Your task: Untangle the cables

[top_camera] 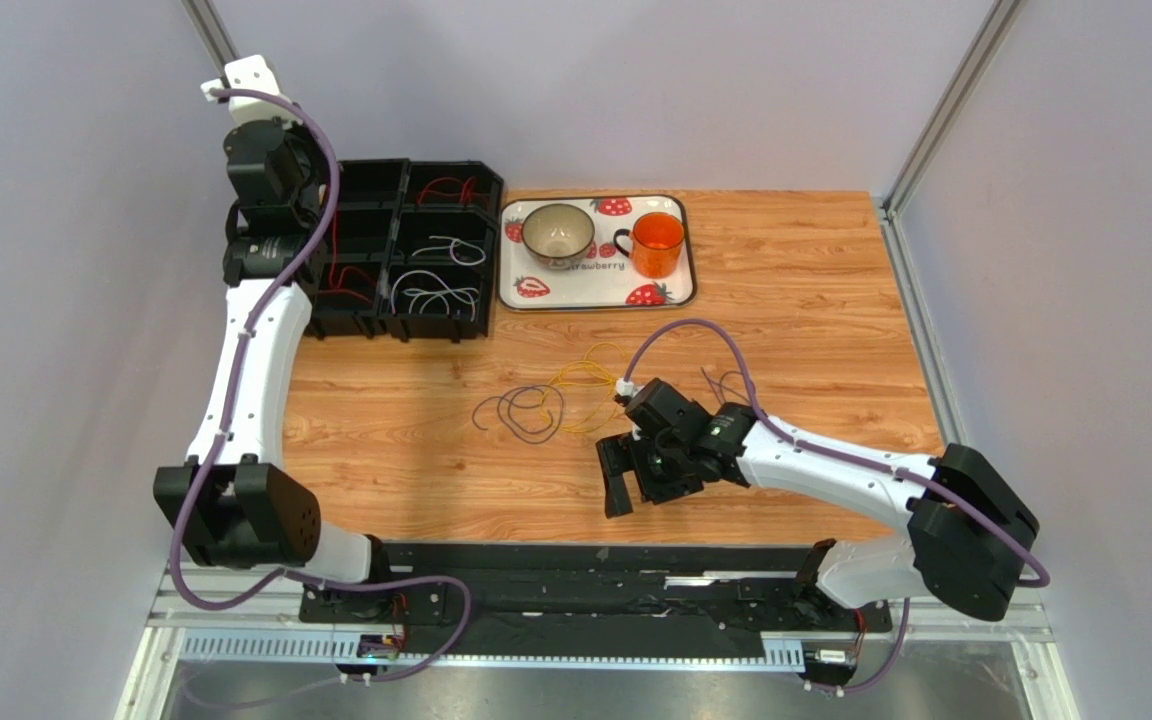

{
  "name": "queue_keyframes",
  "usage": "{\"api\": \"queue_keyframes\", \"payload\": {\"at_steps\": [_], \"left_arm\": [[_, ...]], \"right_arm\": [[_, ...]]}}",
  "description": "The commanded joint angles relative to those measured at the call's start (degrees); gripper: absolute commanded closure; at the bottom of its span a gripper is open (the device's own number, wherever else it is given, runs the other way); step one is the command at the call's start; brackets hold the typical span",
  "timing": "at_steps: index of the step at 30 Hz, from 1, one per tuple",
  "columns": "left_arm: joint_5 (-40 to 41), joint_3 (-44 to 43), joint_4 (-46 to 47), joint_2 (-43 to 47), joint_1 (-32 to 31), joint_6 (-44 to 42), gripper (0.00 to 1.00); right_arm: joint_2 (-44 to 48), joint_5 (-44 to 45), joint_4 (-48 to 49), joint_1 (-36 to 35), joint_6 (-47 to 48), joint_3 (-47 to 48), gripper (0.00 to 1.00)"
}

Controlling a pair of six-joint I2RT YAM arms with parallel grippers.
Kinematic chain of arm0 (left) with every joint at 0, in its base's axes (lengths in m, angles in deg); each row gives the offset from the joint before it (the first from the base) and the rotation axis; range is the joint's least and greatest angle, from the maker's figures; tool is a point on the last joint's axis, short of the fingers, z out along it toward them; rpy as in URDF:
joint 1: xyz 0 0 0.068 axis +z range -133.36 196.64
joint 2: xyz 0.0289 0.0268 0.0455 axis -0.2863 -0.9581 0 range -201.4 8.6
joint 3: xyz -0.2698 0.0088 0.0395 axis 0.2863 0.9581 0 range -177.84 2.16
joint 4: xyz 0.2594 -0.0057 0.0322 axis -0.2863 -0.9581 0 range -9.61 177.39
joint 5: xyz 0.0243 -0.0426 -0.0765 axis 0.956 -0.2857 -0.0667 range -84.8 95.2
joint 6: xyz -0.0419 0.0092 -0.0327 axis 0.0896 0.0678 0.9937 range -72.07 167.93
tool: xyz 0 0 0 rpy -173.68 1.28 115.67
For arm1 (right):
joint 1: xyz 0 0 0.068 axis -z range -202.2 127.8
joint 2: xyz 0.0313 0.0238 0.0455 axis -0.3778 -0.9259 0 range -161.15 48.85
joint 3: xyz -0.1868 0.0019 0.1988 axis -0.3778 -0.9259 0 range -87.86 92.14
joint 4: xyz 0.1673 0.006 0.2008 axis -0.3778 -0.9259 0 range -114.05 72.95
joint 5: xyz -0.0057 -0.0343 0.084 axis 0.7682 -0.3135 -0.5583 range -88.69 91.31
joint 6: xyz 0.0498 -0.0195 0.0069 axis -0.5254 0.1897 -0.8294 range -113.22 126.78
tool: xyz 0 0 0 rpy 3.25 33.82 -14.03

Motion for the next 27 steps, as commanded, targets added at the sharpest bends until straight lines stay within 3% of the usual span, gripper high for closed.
{"api": "queue_keyframes", "payload": {"at_steps": [1, 5, 15, 21, 27], "left_arm": [[-2.21, -3.98, 1.20, -2.86, 1.67, 0.78, 1.00], [-10.73, -2.06, 1.90, -4.18, 1.67, 5.71, 1.00], [-21.29, 10.16, 3.48, -2.42, 1.76, 16.35, 1.00], [-17.70, 11.92, 3.22, -2.60, 2.46, 15.30, 1.00], [-18.14, 7.70, 1.90, -6.29, 7.64, 18.46, 1.00]], "right_arm": [[-0.57, 1.04, 1.63, -0.40, 0.65, 0.20, 0.11], [-2.15, 0.96, 1.63, -0.32, 1.09, 1.08, 0.10], [-3.38, 0.43, 2.60, -0.32, 1.35, 1.08, 0.10], [-2.68, 0.43, 2.60, -0.32, 1.35, 0.82, 0.10], [-2.85, 0.60, 2.60, -0.32, 1.53, 0.29, 0.10]]}}
